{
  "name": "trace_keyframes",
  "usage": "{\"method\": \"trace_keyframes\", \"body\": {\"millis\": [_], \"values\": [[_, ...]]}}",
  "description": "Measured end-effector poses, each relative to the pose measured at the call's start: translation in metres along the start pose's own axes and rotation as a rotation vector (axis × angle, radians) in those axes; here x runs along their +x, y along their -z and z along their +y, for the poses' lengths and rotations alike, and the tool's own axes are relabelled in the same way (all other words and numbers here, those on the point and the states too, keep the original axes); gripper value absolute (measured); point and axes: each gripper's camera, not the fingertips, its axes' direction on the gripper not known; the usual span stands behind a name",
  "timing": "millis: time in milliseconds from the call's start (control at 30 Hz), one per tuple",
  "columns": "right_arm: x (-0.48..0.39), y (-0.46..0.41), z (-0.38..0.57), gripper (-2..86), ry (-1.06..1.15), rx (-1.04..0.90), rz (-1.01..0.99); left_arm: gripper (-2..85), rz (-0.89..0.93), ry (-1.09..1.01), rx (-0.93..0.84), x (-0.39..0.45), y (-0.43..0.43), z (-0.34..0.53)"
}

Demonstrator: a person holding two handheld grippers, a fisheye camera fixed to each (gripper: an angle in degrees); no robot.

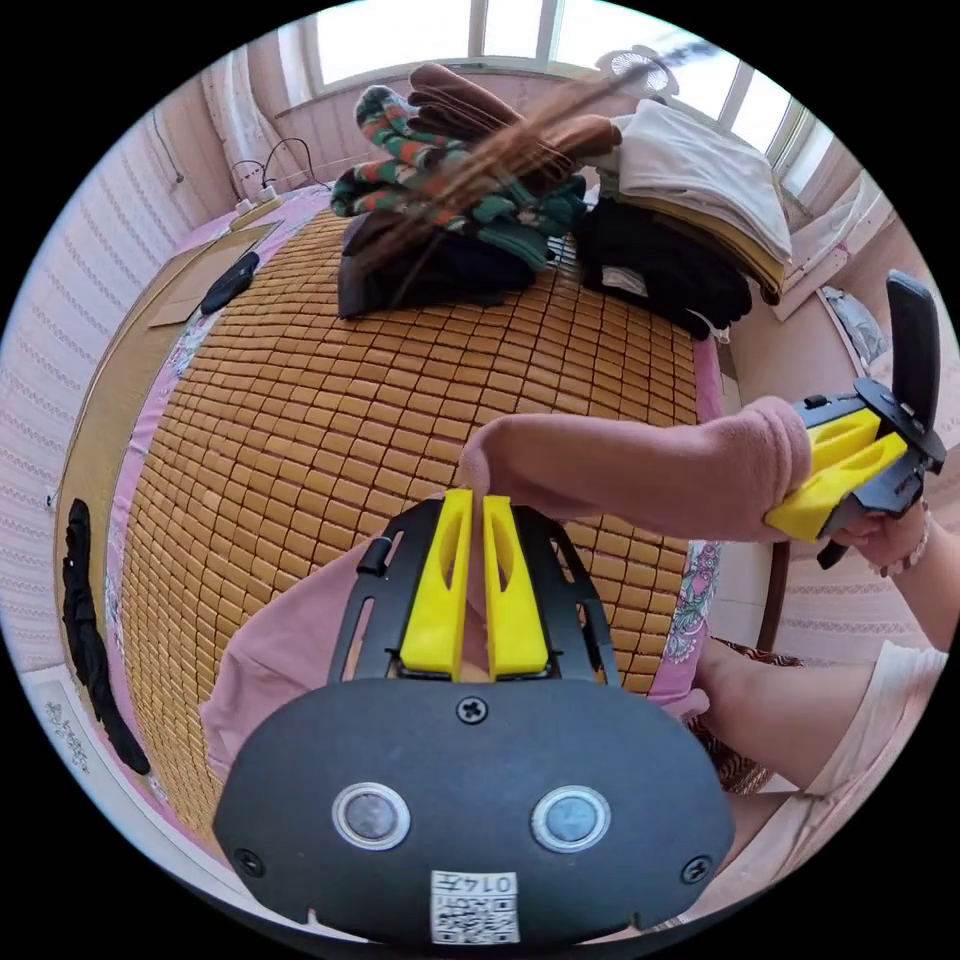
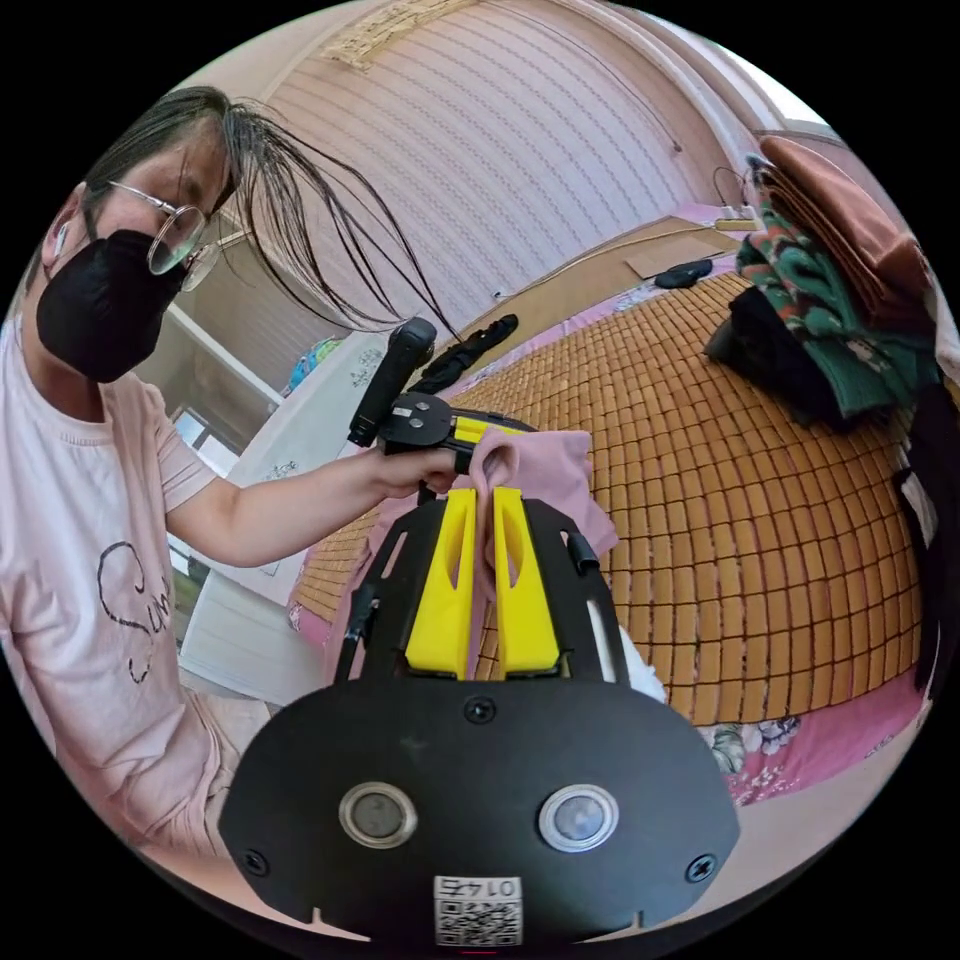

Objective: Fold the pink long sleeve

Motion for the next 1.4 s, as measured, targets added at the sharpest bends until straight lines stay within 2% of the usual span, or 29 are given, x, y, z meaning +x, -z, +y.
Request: {"method": "trace_keyframes", "body": {"millis": [167,367,433,567,733,833,933,1067,1133,1233,1400], "values": [[-0.051,-0.030,-0.022,2.4,0.105,-0.050,-0.077,-0.8,-0.005,0.097,0.041,-0.028,0.056,0.070],[-0.132,-0.081,-0.054,2.5,0.236,-0.127,-0.364,-0.7,-0.021,0.264,0.126,-0.062,0.140,0.189],[-0.169,-0.113,-0.065,2.6,0.273,-0.228,-0.530,-0.5,-0.028,0.356,0.165,-0.070,0.177,0.254],[-0.228,-0.175,-0.059,3.1,0.351,-0.453,-0.593,0.2,-0.032,0.565,0.110,-0.076,0.196,0.350],[-0.309,-0.261,-0.019,6.2,0.549,-0.813,-0.429,1.3,-0.028,0.837,-0.006,-0.069,0.204,0.459],[-0.338,-0.278,-0.006,7.6,0.610,-0.958,-0.440,1.7,0.018,0.937,0.020,-0.063,0.224,0.499],[-0.352,-0.273,-0.011,7.7,0.633,-0.998,-0.430,2.8,0.039,0.995,0.052,-0.057,0.248,0.528],[-0.340,-0.265,-0.053,7.7,0.636,-0.937,-0.259,4.7,0.080,1.049,0.062,-0.051,0.272,0.550],[-0.320,-0.261,-0.103,7.8,0.630,-0.804,-0.017,5.6,0.091,1.051,0.065,-0.049,0.284,0.555],[-0.292,-0.264,-0.175,8.6,0.525,-0.636,0.205,6.6,0.079,1.026,0.029,-0.052,0.290,0.549],[-0.277,-0.305,-0.245,11.4,0.450,-0.545,0.408,7.4,0.060,1.042,-0.055,-0.054,0.292,0.550]]}}
